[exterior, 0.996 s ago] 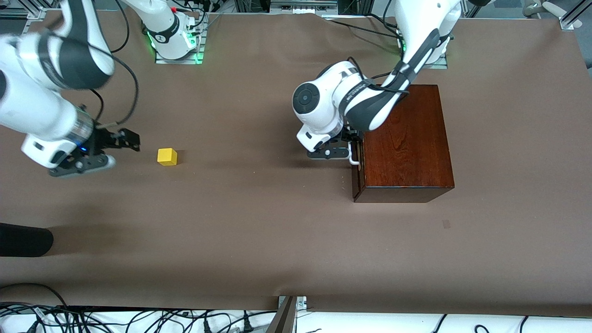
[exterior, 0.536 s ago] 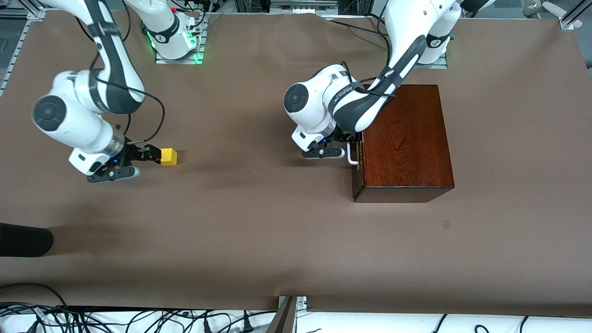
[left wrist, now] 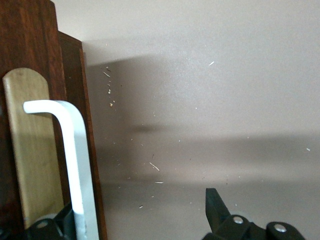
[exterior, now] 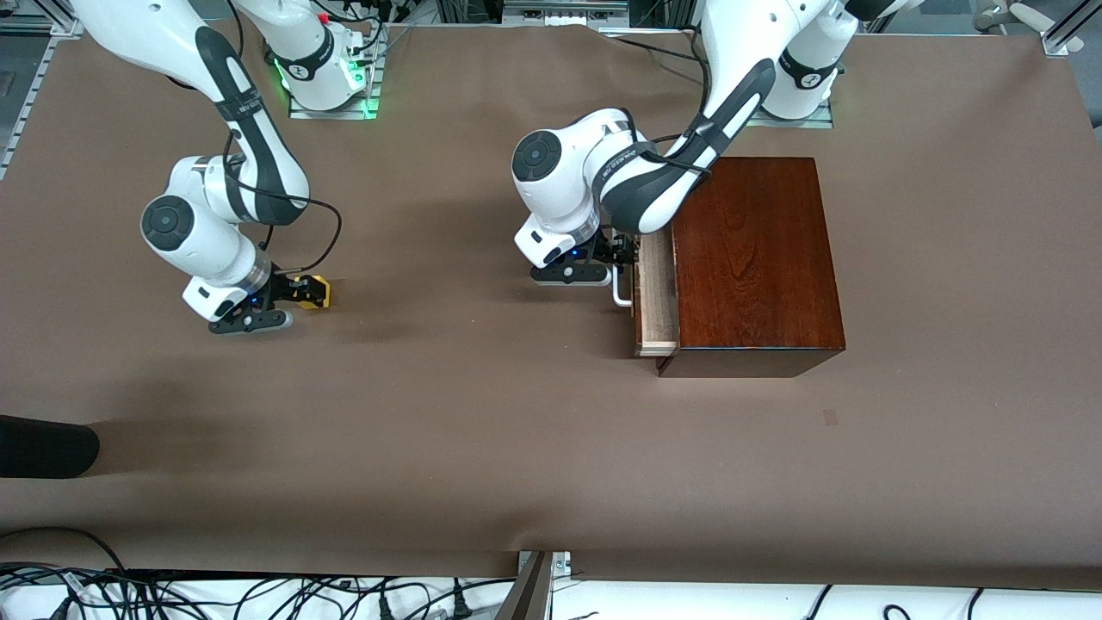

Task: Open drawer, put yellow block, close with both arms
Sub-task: 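Pull the drawer open with the left gripper while the right gripper grasps the cube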

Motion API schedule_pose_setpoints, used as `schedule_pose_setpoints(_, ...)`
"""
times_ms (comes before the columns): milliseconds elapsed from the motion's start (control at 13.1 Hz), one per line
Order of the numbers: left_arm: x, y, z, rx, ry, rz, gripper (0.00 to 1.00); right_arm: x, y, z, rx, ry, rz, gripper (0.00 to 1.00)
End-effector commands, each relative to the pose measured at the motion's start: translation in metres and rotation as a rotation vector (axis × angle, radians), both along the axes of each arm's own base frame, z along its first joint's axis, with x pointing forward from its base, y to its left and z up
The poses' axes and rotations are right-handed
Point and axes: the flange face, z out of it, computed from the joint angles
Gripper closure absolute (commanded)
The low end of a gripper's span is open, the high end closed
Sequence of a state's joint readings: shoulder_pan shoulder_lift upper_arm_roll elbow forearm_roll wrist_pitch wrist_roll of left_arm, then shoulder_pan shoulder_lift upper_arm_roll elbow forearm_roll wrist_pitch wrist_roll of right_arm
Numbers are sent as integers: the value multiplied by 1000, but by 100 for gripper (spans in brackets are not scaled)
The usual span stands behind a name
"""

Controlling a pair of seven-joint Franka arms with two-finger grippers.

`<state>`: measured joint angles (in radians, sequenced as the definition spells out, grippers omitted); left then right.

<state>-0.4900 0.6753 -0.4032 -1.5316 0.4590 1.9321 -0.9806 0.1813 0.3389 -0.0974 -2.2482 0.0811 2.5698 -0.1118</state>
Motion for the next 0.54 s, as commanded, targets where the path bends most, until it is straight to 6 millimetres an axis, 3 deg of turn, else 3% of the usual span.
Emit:
schedule_pose_setpoints(0,-8,-42,-15,-92,1,17,0,-14,-2,-3,11,10,-39,0)
schedule_pose_setpoints(230,0,-52,-5,-116,-21,42,0,-20,-3,-20,5,42,-58,3)
schedule_pose_setpoints(460,14,-45,8,-115,-31,59,0,-22,2,-26,5,52,-57,44)
